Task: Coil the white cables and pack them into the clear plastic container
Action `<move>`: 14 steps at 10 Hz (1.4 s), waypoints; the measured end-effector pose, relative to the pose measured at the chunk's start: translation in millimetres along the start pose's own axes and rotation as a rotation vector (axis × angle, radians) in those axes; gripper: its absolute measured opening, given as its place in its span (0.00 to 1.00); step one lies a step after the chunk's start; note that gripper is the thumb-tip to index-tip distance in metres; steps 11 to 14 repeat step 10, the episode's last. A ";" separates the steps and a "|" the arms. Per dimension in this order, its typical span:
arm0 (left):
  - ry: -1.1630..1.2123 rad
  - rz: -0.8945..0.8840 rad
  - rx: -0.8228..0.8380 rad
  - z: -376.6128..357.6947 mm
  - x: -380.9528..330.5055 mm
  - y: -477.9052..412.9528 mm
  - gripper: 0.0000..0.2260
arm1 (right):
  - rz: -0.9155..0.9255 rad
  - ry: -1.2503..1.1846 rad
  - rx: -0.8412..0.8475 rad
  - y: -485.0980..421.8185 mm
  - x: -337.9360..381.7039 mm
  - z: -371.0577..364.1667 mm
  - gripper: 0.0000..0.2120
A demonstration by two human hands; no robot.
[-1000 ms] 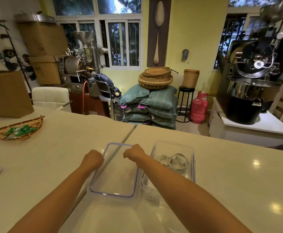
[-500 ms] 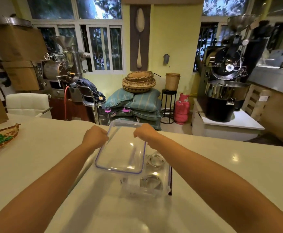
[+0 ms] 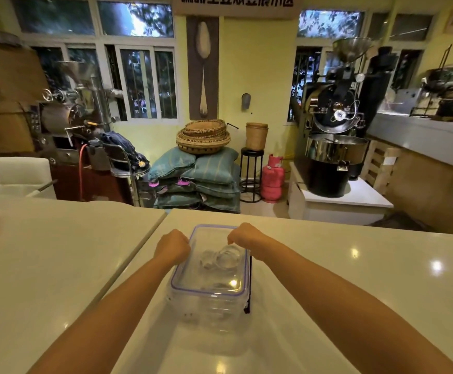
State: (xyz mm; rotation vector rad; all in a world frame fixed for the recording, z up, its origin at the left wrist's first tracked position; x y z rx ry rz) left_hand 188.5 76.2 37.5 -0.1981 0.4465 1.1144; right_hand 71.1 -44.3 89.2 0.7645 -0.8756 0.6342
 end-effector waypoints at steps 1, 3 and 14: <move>0.021 -0.002 -0.015 -3.9 0.3 -3.6 0.19 | 0.005 0.020 -0.009 -5.7 -6.0 -3.9 0.18; -0.021 -0.020 -0.030 -7.8 3.4 -5.3 0.19 | -0.008 0.095 -0.016 -18.1 -12.2 -15.0 0.25; -0.009 -0.095 -0.034 9.4 -8.3 -8.8 0.14 | 0.063 -0.024 -0.006 -0.5 -17.7 21.1 0.20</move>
Point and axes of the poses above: each hand's wrist, its own y-axis away from the middle knuckle, its own z-axis out of the back of the hand, x = y × z, the point moved 1 cm from there along -y, towards the middle knuckle, and after that the axes turned 11 degrees about -y, right-handed, at the moved point
